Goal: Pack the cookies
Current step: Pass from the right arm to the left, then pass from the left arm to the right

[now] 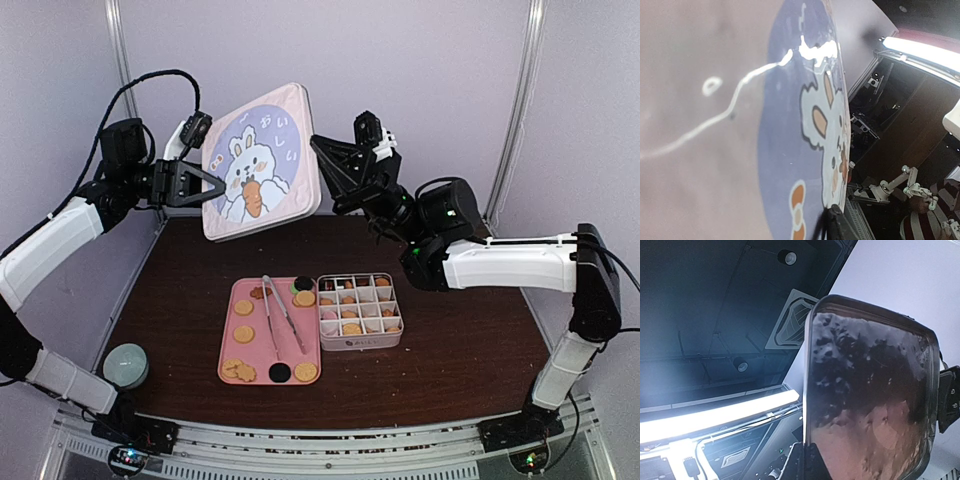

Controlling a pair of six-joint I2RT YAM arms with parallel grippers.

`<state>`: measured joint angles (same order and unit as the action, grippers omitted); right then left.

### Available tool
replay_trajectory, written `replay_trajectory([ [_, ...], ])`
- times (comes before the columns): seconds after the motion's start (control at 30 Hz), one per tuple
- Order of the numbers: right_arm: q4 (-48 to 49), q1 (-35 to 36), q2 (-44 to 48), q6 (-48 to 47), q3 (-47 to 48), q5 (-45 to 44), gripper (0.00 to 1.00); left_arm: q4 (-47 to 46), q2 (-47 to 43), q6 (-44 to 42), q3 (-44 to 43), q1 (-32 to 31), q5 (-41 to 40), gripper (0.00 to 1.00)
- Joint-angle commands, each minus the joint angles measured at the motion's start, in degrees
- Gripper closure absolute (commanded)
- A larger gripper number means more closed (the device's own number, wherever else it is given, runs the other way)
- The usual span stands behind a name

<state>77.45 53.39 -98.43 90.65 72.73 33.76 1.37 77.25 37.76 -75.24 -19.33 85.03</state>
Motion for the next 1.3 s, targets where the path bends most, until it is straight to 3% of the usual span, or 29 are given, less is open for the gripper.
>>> replay_trajectory([
  [0.0,2.2,-0.5,-0.9,-0.1,-0.7,2.0,0.92,1.9,-0.6,-1.3,-2.0,-0.3,2.4,0.74],
  [0.17,0.0,-3.1,-0.9,-1.2,-2.3,5.7,0.64,10.7,-0.4,-8.0,-3.8,-0.4,3.9,0.82],
  [0.3,-3.7,-5.6,-1.4,-1.8,-2.3,10.1,0.53,17.2,0.2,-12.2,-4.7,-0.3,4.4,0.97],
  [0.5,-15.1,-6.3,2.4,-10.1,-8.0,10.6,0.52,20.9,0.7,-15.7,-2.7,-0.3,1.6,1.00],
  [0.77,-14.1,-8.5,8.1,-15.0,-20.3,8.8,0.36,21.8,2.3,-16.0,-1.8,0.9,-2.5,1.00],
  [0.9,-16.9,-7.9,11.6,-19.5,-23.7,7.4,0.33,21.8,2.6,-16.0,-1.5,2.1,-6.2,1.00],
  [1.07,-25.3,-5.5,12.5,-25.0,-21.8,6.7,0.34,20.4,3.6,-14.1,-1.3,2.3,-7.5,1.00],
  [1.27,-26.4,-3.0,8.5,-25.7,-18.7,6.7,0.39,16.6,3.9,-10.0,-0.3,2.3,-5.9,1.00],
])
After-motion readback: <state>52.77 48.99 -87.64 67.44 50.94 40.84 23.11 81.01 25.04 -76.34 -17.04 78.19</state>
